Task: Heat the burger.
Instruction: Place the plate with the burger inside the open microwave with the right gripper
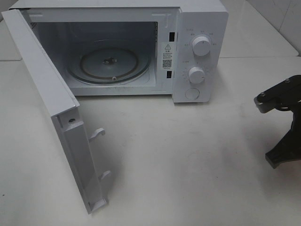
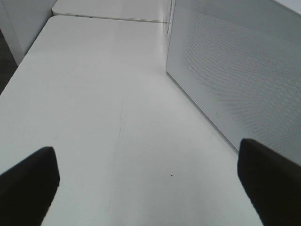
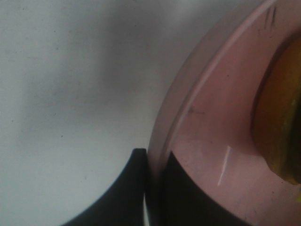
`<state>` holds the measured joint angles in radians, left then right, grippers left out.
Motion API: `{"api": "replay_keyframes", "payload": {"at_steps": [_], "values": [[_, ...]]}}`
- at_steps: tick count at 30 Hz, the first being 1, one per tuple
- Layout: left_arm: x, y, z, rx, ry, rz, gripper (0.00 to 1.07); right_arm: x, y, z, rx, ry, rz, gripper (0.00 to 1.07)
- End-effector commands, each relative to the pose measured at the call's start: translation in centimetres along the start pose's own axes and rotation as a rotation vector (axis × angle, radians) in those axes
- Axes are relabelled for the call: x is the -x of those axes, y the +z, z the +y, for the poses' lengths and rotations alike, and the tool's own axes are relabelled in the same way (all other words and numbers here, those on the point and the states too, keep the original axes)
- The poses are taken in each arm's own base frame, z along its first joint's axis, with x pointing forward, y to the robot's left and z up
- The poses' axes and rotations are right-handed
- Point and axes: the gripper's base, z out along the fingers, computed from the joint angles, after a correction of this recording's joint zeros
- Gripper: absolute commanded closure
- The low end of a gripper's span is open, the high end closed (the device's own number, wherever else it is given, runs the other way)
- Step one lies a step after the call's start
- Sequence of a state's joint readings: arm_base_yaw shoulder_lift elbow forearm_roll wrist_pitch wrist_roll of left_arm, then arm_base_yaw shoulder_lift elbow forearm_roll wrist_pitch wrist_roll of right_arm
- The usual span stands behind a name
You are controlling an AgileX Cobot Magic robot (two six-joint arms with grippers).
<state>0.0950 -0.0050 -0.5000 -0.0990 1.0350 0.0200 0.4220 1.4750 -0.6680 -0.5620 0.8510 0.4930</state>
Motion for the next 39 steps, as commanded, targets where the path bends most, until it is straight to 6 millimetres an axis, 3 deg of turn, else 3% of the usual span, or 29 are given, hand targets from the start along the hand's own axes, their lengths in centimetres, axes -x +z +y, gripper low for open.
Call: {"api": "replay_keyframes", "payload": {"at_steps": [1, 15, 39], "values": [[-0.2, -0.2, 0.0, -0.006, -0.005, -0.028, 0.09, -0.6, -0.6, -0.3, -0.065, -0.047, -0.007, 1.07], [-0.2, -0.2, 0.0, -0.006, -0.005, -0.028, 0.09, -1.9, -2.9, 1.9, -0.092, -0.174, -0.059, 1.07], [-0.2, -0.2, 0.0, -0.006, -0.005, -0.028, 0.09, -3.1, -4.9, 5.8, -0.11, -0.346, -0.142, 1.07]]}}
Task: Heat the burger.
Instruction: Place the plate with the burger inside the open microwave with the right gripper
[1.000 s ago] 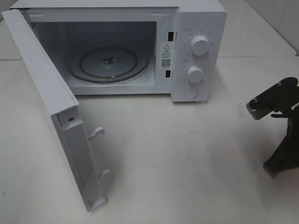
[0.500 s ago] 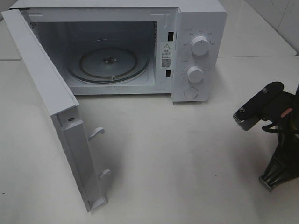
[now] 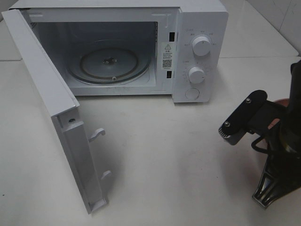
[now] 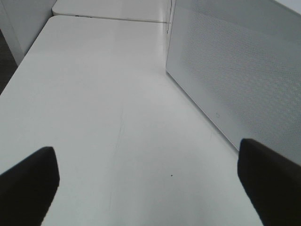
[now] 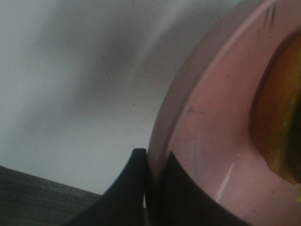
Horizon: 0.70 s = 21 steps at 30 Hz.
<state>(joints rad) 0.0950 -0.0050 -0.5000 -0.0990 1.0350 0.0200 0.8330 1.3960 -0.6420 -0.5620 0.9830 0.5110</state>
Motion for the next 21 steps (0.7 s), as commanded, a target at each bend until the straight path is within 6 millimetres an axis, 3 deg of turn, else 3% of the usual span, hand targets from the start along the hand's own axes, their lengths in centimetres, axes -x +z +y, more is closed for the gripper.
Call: {"api": "replay_keyframes", "payload": {"at_steps": [1, 21], "values": [[-0.2, -0.2, 0.0, -0.006, -0.005, -0.028, 0.09, -0.2, -0.7, 0.3, -0.066, -0.048, -0.026, 1.07], [-0.2, -0.2, 0.0, -0.006, -0.005, -0.028, 0.09, -0.9, -2.8, 3.6, -0.105, -0.258, -0.106, 1.07]]}}
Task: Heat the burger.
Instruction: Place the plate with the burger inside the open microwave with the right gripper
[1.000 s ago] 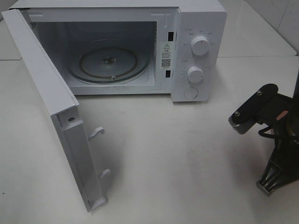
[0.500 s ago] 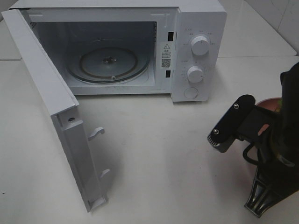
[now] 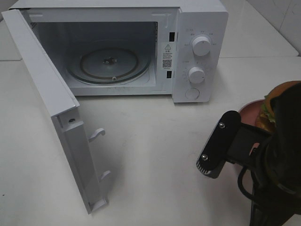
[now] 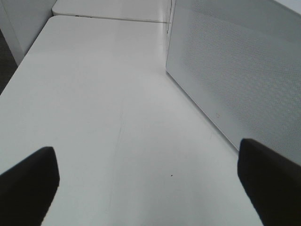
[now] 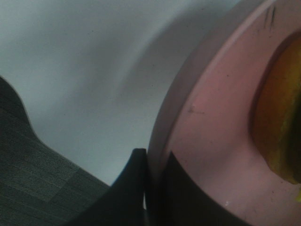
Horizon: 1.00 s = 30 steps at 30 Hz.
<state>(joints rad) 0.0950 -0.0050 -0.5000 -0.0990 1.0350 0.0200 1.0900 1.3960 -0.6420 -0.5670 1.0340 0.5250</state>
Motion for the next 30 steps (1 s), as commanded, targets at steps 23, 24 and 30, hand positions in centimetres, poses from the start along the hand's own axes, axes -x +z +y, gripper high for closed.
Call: {"api": "replay_keyframes", "payload": {"at_steps": [23, 24, 30], "values": [[-0.2, -0.2, 0.0, -0.006, -0.005, -0.028, 0.09, 0.9, -0.8, -0.2, -0.127, -0.373, -0.13, 1.07], [-0.2, -0.2, 0.0, -0.006, -0.005, -0.028, 0.09, 0.9, -0.8, -0.2, -0.127, -0.373, -0.13, 1.07], [-0.2, -0.2, 0.0, -0.006, -0.005, -0.028, 0.09, 1.1, -2.2, -0.8, -0.118, -0.433, -0.296, 1.07]]}}
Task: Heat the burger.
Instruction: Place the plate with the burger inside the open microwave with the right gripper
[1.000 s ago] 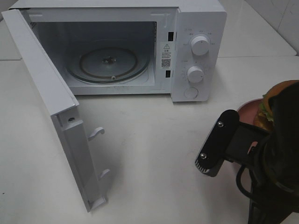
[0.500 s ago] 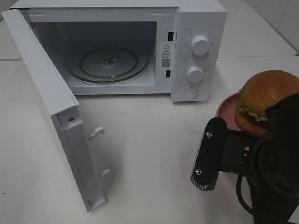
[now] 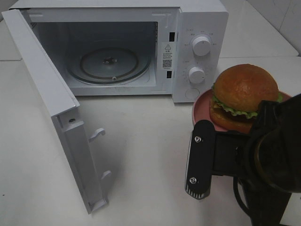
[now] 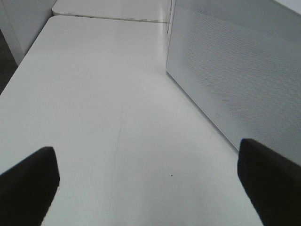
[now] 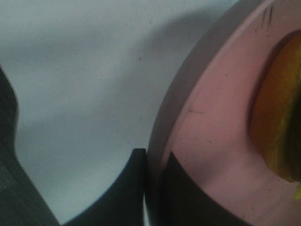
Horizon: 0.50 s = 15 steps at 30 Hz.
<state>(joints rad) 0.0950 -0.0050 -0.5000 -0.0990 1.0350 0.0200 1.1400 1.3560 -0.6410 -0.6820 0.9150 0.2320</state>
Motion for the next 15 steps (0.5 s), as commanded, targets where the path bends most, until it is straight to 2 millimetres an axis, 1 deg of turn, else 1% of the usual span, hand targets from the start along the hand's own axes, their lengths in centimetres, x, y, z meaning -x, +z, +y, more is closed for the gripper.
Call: {"api": "replay_keyframes", "payload": {"at_steps": [1, 2, 5, 7, 14, 15], "values": [[-0.2, -0.2, 0.0, -0.006, -0.005, -0.028, 0.09, -0.2, -1.2, -1.2, -0.08, -0.086, -0.095, 1.07], [-0.2, -0.2, 0.0, -0.006, -0.005, -0.028, 0.09, -0.5, -1.7, -1.4, -0.088, -0.12, -0.115, 1.07], [-0.2, -0.2, 0.0, -0.006, -0.005, -0.028, 0.09, -0.6, -1.8, -1.5, -0.091, -0.139, -0.121, 1.07], [-0.2, -0.2, 0.0, -0.006, -0.005, -0.028, 0.09, -1.0, -2.3, -1.7, -0.088, -0.192, -0.139, 1.07], [-0.2, -0.2, 0.0, -0.006, -0.005, -0.028, 0.09, -1.3, -2.8, -1.8, -0.088, -0.285, -0.166, 1.07], [-0.2, -0.2, 0.0, -0.006, -0.005, -0.028, 0.09, -1.4, -2.8, -1.7, -0.082, -0.323, -0.168, 1.07]]}}
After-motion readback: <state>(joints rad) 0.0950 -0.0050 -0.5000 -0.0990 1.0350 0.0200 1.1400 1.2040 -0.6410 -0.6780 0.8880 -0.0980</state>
